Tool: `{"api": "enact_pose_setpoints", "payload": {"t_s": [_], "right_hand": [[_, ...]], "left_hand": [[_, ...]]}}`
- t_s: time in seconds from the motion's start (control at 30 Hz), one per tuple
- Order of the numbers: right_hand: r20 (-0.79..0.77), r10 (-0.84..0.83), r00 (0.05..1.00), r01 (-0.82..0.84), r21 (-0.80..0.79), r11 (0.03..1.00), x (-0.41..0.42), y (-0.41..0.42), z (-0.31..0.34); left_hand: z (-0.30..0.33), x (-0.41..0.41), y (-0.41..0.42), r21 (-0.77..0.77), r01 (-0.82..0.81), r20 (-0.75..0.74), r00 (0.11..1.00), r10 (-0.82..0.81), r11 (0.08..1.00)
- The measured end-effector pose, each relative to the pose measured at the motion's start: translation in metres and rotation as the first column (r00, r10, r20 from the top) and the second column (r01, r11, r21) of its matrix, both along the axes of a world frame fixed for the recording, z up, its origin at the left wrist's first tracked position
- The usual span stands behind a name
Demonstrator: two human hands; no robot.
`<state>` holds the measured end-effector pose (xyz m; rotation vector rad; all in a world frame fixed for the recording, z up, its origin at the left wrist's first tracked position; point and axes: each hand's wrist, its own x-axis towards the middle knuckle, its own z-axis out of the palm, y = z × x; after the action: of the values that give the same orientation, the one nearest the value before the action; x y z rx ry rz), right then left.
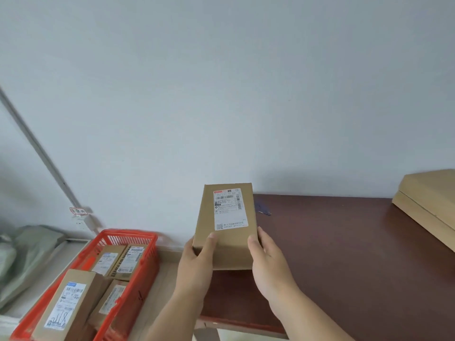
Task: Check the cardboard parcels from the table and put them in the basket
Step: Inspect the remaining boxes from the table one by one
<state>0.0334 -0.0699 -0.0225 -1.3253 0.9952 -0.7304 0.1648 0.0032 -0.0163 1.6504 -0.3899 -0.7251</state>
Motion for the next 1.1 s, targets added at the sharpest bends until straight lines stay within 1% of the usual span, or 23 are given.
{"api": "enact_pose_setpoints", "payload": {"t_s": [0.17,0.33,0.47,0.53,0.6,0.67,0.73,0.8,0.87,0.93,1.0,1.1], "right_hand": [[-0.033,0.007,0.999,-0.007,-0.016,1.0,0.046,-0.042,-0.015],[-0.045,-0.021,0.999,0.021,0.0,1.0,0.068,-0.078,-0.014],[-0.073,-0.001,0.997,0.001,0.002,1.0,0.075,-0.095,-0.012],[-0.082,0.008,0.997,-0.006,0.03,1.0,0.07,-0.099,-0.006],[-0.071,0.012,0.997,-0.007,0.064,0.998,0.057,-0.097,0.0],[-0.083,0.03,0.996,-0.025,0.056,0.998,0.032,-0.089,0.006],[-0.089,0.039,0.995,-0.038,0.015,0.999,-0.001,-0.08,0.014],[-0.128,0.016,0.992,-0.019,-0.021,1.0,-0.047,-0.072,0.021],[-0.179,-0.055,0.982,0.042,-0.08,0.996,-0.101,-0.069,0.024],[-0.242,-0.175,0.954,0.138,-0.162,0.977,-0.16,-0.075,0.026],[-0.297,-0.314,0.902,0.252,-0.228,0.94,-0.221,-0.085,0.03],[-0.351,-0.507,0.787,0.416,-0.305,0.857,-0.298,-0.105,0.039]], "left_hand": [[-0.008,0.043,-0.045,0.061,0.021,0.08,0.996,-0.026,0.998],[-0.015,0.069,-0.081,0.119,0.075,0.125,0.988,-0.09,0.99],[-0.016,0.075,-0.099,0.175,0.045,0.197,0.977,-0.08,0.984],[-0.015,0.073,-0.104,0.206,0.0,0.25,0.967,-0.053,0.979],[-0.012,0.066,-0.099,0.209,-0.049,0.269,0.963,-0.01,0.977],[-0.007,0.048,-0.087,0.149,-0.119,0.27,0.96,0.075,0.982],[-0.005,0.024,-0.068,0.065,-0.178,0.312,0.938,0.149,0.982],[-0.003,-0.008,-0.054,0.022,-0.173,0.365,0.918,0.153,0.985],[-0.003,-0.046,-0.047,0.032,-0.099,0.391,0.917,0.078,0.995],[-0.002,-0.088,-0.049,0.039,0.014,0.353,0.935,-0.027,0.999],[0.0,-0.131,-0.058,0.036,0.122,0.309,0.942,-0.127,0.992],[-0.001,-0.189,-0.081,0.043,0.265,0.269,0.925,-0.267,0.963]]}}
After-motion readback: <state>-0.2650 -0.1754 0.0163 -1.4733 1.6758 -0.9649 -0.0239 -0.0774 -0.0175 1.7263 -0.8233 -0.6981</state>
